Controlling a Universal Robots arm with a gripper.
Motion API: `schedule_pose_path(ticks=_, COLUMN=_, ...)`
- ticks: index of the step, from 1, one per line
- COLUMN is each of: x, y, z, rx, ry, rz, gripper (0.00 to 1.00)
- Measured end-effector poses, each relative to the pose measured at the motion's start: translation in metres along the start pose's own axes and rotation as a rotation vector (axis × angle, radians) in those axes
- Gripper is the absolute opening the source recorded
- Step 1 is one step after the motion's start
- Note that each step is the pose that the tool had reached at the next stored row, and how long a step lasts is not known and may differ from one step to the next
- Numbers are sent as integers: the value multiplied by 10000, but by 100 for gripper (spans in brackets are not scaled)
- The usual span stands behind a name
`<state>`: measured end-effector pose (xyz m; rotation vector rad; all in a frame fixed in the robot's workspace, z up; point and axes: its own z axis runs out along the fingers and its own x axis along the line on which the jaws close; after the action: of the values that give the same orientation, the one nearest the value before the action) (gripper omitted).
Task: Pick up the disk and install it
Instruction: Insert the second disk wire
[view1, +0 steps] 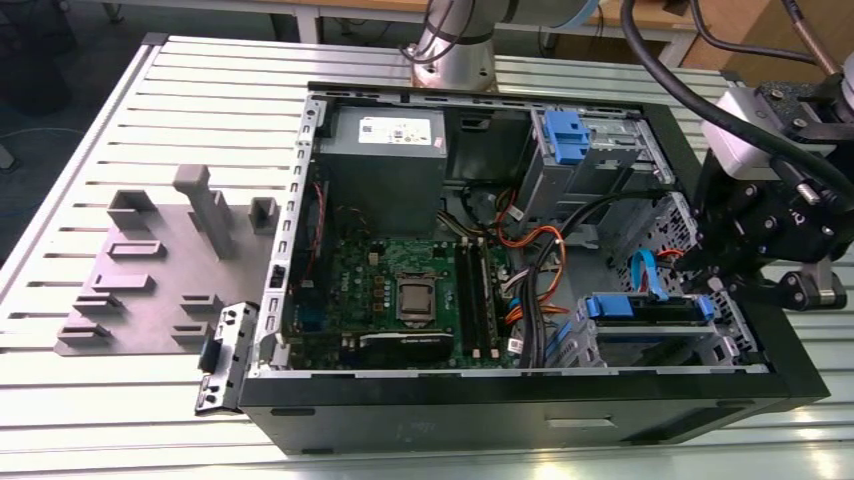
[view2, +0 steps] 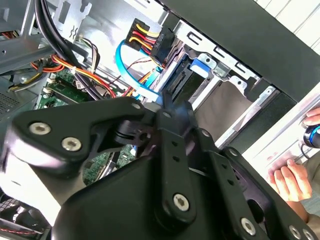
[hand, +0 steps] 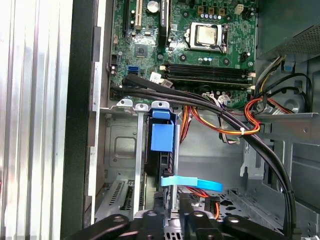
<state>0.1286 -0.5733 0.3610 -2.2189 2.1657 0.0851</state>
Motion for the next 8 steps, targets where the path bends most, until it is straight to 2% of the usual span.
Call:
schedule_pose_path(ticks=1, x=0, y=0, z=0, rx=0, ry=0, rz=0, gripper=30)
schedule_pose_path(ticks=2, x=0, y=-1, z=0, rx=0, ry=0, rz=0, gripper=30)
schedule_pose_path(ticks=3, x=0, y=-1, z=0, rx=0, ry=0, rz=0, gripper=37)
schedule_pose_path(ticks=5, x=-5, y=-1, z=1, rx=0, ry=0, rz=0, gripper=37)
schedule_pose_path(ticks=8, x=-49, y=-3, z=10, rx=1, ry=0, rz=0, gripper=37)
